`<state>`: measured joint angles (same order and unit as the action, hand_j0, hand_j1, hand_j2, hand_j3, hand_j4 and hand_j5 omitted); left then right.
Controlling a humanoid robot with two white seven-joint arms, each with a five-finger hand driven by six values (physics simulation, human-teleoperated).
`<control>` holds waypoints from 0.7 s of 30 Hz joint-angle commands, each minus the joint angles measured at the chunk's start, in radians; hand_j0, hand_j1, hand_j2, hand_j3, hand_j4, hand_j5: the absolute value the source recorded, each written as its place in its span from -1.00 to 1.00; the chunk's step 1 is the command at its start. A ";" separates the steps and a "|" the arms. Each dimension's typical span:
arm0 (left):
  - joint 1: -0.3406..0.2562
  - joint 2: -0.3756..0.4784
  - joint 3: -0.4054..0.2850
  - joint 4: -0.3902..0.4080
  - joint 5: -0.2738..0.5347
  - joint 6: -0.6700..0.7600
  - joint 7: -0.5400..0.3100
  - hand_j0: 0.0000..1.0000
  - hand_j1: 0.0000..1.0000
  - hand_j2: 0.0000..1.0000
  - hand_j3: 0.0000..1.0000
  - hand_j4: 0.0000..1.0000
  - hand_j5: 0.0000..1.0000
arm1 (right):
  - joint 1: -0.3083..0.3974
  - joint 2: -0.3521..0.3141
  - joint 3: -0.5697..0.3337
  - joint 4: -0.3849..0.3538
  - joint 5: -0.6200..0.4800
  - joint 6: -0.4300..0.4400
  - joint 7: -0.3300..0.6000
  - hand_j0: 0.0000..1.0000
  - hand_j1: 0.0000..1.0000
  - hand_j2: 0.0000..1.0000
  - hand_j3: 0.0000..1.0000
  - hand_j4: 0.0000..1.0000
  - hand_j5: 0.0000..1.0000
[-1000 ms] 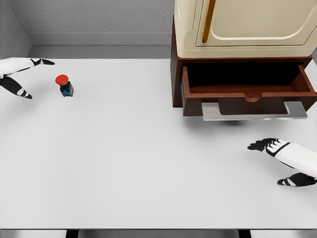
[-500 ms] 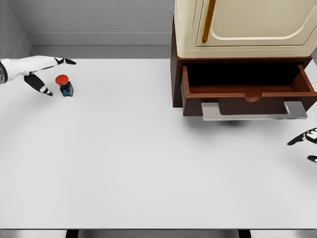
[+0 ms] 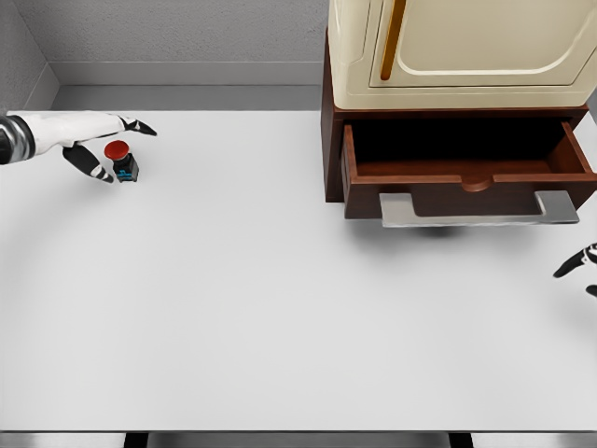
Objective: Put the switch into the drawer with left arm, and close the drawer with right arm
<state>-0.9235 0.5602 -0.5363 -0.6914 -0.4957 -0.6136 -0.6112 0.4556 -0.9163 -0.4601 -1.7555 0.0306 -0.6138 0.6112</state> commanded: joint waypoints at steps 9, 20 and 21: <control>0.000 -0.009 0.001 0.000 -0.030 0.003 0.000 0.71 0.71 0.71 0.71 0.71 0.71 | 0.000 -0.032 0.003 -0.001 -0.072 0.003 0.000 0.15 0.15 0.15 0.15 0.15 0.15; -0.003 -0.008 -0.001 0.000 -0.035 0.003 0.000 0.46 0.46 0.46 0.46 0.46 0.46 | -0.002 -0.038 0.011 -0.002 -0.072 0.003 0.000 0.18 0.18 0.18 0.18 0.18 0.18; -0.003 -0.008 -0.002 0.000 -0.035 0.003 0.000 0.46 0.46 0.46 0.46 0.46 0.46 | 0.000 -0.038 0.011 -0.002 -0.072 0.003 0.000 0.18 0.18 0.18 0.18 0.18 0.18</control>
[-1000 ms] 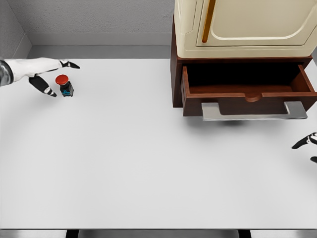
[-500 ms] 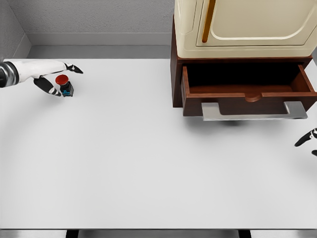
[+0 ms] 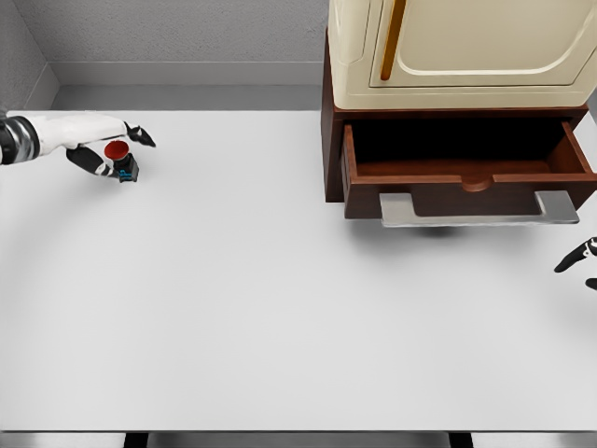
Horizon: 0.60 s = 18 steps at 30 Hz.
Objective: Put the switch into the drawer with left arm, and close the drawer with right arm
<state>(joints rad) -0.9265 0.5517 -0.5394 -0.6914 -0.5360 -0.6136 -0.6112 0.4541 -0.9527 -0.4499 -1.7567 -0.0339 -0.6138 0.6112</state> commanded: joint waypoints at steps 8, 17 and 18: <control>0.000 0.002 -0.001 -0.002 -0.013 0.003 0.000 0.46 0.46 0.46 0.46 0.46 0.46 | 0.002 -0.001 0.000 0.000 -0.008 0.003 0.000 0.18 0.18 0.18 0.18 0.18 0.18; 0.002 0.002 -0.002 -0.005 -0.016 0.003 0.000 0.09 0.09 0.09 0.09 0.09 0.09 | 0.002 -0.001 0.000 0.000 -0.008 0.003 0.000 0.19 0.19 0.19 0.19 0.19 0.19; 0.000 0.002 -0.004 -0.005 -0.016 0.003 0.000 0.04 0.04 0.04 0.04 0.04 0.04 | 0.002 -0.001 0.000 0.000 -0.008 0.003 0.000 0.19 0.19 0.19 0.19 0.19 0.19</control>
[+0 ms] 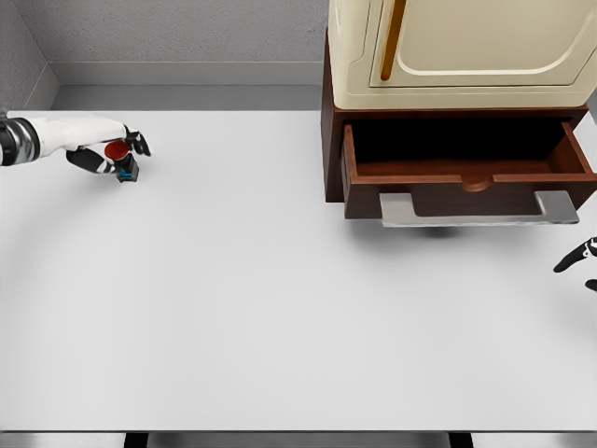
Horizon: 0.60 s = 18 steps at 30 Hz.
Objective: Put the switch into the drawer with left arm, and close the drawer with right arm
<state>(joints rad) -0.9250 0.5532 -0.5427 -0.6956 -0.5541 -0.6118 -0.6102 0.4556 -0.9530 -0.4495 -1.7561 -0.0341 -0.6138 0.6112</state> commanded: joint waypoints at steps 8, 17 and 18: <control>0.000 0.001 0.000 -0.005 0.002 0.001 -0.001 -0.27 -0.27 -0.27 -0.27 -0.27 -0.27 | 0.000 -0.001 0.000 0.000 -0.007 0.003 0.000 0.19 0.19 0.19 0.19 0.19 0.19; 0.002 0.011 -0.002 -0.051 0.010 0.001 -0.001 -0.34 -0.34 -0.34 -0.34 -0.34 -0.34 | -0.003 -0.001 0.002 -0.002 -0.007 0.003 0.000 0.08 0.08 0.08 0.08 0.08 0.08; 0.002 0.011 -0.002 -0.064 0.013 0.001 -0.001 -0.34 -0.34 -0.34 -0.34 -0.34 -0.34 | -0.005 -0.001 0.003 -0.002 -0.007 0.003 0.000 0.06 0.06 0.06 0.06 0.06 0.06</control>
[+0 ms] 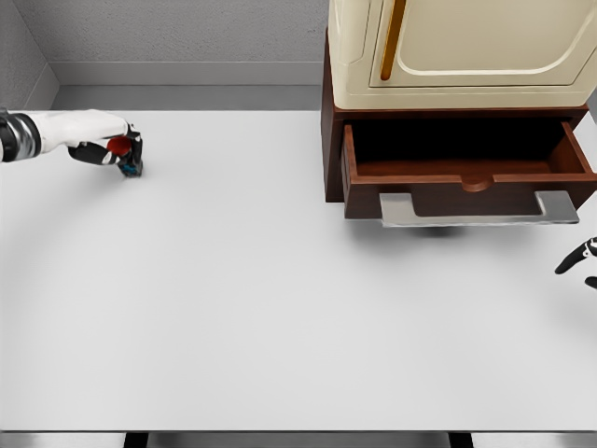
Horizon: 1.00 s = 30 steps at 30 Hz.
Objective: Put the switch into the drawer with left arm, and close the drawer with right arm
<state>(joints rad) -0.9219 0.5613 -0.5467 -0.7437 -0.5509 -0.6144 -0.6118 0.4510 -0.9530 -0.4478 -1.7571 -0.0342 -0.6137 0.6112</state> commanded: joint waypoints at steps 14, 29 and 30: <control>0.008 0.037 -0.068 -0.454 0.129 0.003 0.001 -0.34 -0.34 -0.34 -0.34 -0.34 -0.34 | -0.025 -0.021 0.024 -0.001 -0.007 0.003 0.000 0.08 0.08 0.08 0.08 0.08 0.08; 0.003 -0.024 -0.122 -0.545 0.252 0.003 0.001 -0.34 -0.34 -0.34 -0.34 -0.34 -0.34 | -0.055 -0.062 0.067 -0.001 -0.007 0.003 0.000 0.09 0.09 0.09 0.09 0.09 0.09; 0.003 -0.046 -0.122 -0.545 0.252 0.003 0.001 -0.34 -0.34 -0.34 -0.34 -0.34 -0.34 | -0.055 -0.062 0.067 -0.001 -0.007 0.003 0.000 0.10 0.10 0.10 0.10 0.10 0.10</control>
<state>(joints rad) -0.9204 0.5416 -0.6660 -1.2822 -0.3162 -0.6162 -0.6134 0.3958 -1.0138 -0.3836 -1.7576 -0.0343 -0.6138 0.6112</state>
